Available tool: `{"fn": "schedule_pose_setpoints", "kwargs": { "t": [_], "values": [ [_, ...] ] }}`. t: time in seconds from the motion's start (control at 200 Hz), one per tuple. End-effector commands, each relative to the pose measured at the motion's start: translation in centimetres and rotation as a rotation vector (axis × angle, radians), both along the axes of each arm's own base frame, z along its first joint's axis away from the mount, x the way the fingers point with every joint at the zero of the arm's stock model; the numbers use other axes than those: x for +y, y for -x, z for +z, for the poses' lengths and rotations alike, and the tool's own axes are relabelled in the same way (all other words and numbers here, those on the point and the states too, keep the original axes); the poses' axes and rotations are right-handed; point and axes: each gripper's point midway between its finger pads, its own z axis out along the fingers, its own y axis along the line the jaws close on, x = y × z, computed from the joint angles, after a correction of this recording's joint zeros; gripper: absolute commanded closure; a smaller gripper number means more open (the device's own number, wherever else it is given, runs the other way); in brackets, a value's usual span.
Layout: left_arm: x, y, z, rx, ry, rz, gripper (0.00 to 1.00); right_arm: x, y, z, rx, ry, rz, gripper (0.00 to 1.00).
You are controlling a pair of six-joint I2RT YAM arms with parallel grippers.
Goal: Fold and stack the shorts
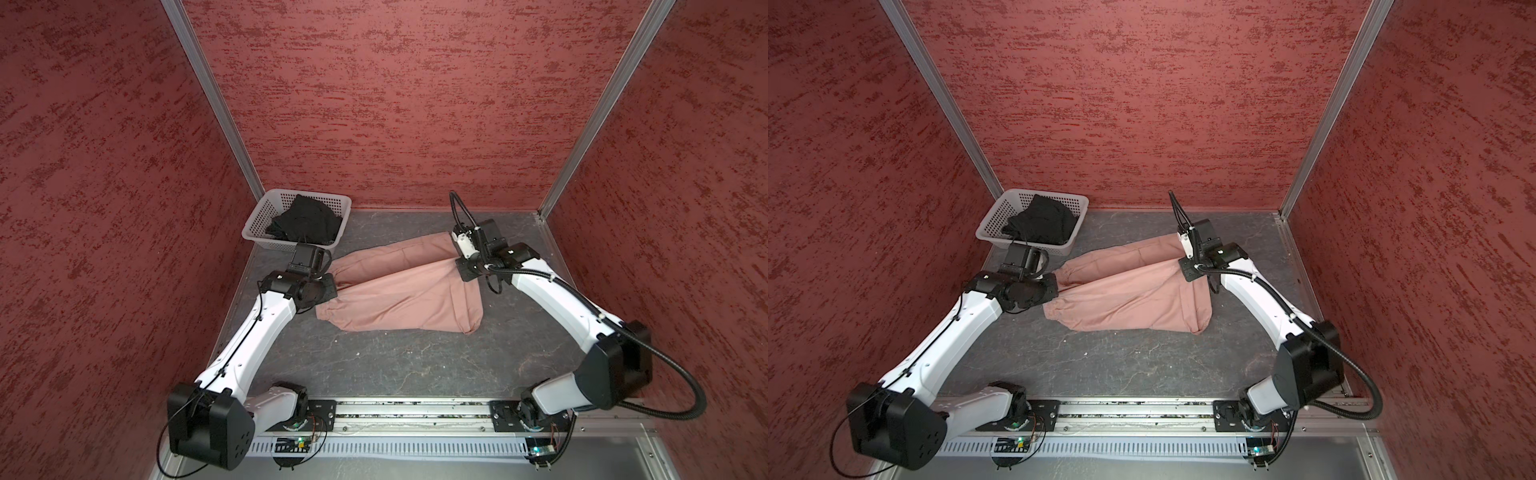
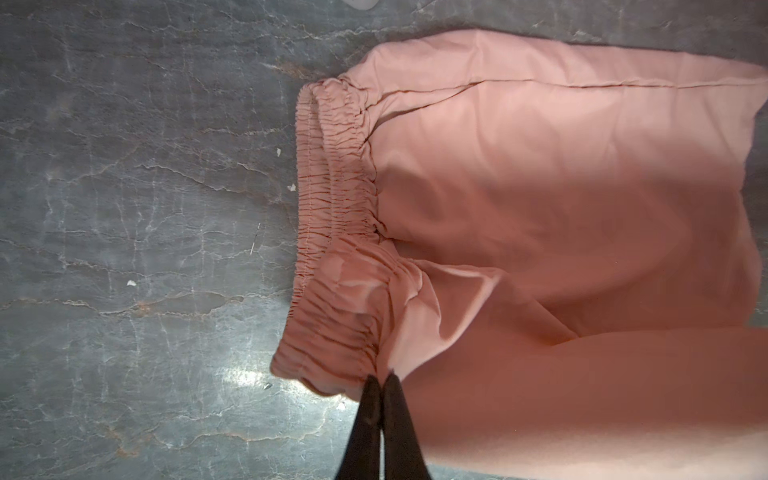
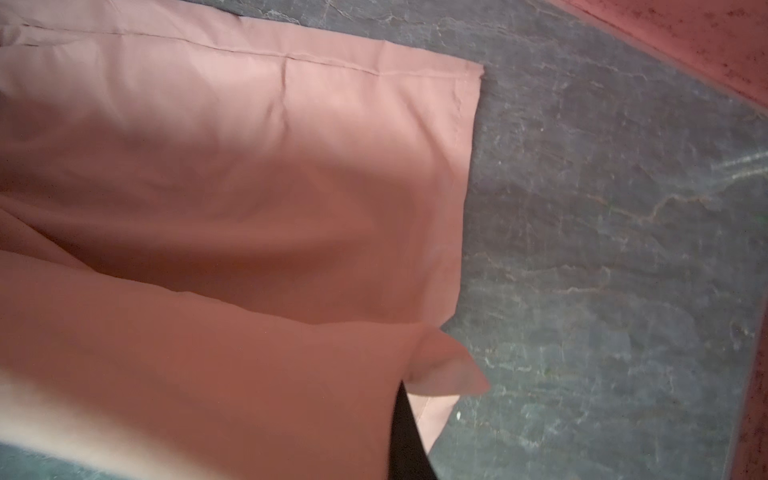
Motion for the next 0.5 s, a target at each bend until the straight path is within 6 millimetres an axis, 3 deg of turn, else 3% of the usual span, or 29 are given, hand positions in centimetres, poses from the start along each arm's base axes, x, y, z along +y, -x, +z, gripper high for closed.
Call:
{"fn": "schedule_pose_setpoints", "kwargs": {
  "t": [0.0, 0.15, 0.165, 0.22, 0.491],
  "values": [
    [3.0, -0.7, 1.1, -0.022, -0.141, 0.042, 1.0, -2.5, -3.6, 3.4, -0.132, 0.078, -0.029, 1.0],
    [3.6, -0.3, 3.3, -0.075, -0.148, 0.067, 1.0, -3.4, -2.5, 6.9, -0.23, 0.051, -0.043, 1.0],
    [3.6, -0.2, 3.3, -0.076, -0.147, 0.069, 1.0, -3.5, -1.9, 8.0, -0.256, 0.037, -0.044, 1.0],
    [3.5, 0.4, 3.7, -0.078, -0.13, 0.079, 1.0, -3.8, -0.5, 9.1, -0.282, 0.012, -0.047, 1.0],
    [0.8, 5.5, 3.8, -0.063, -0.089, 0.072, 1.0, -5.8, 6.5, 9.8, -0.291, -0.088, -0.1, 1.0]
  ]
}}
